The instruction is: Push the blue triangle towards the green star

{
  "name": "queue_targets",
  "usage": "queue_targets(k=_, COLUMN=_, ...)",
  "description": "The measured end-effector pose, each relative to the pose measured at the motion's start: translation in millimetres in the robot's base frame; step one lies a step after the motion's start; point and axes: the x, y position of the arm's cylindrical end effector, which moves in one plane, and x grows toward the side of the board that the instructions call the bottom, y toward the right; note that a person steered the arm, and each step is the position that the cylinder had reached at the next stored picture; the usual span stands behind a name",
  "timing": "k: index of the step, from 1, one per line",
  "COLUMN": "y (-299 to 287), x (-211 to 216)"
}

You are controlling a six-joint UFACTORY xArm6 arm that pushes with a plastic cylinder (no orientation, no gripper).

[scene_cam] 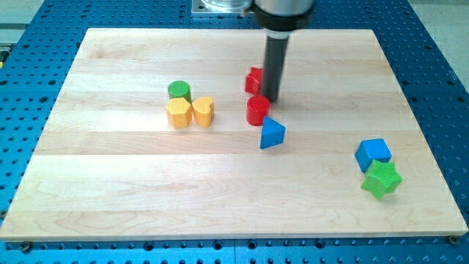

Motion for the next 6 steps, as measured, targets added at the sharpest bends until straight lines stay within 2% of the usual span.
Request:
queue_targets(k=1, y=-54.1, x=-12.6)
queue_targets(k=2, y=-80.3, x=35.2)
queue_targets(k=3, y=-33.3, x=81.9)
queue_targets(k=4, y=-27.8, x=99.4)
queue_targets(k=6, y=-29.4, x=88.5)
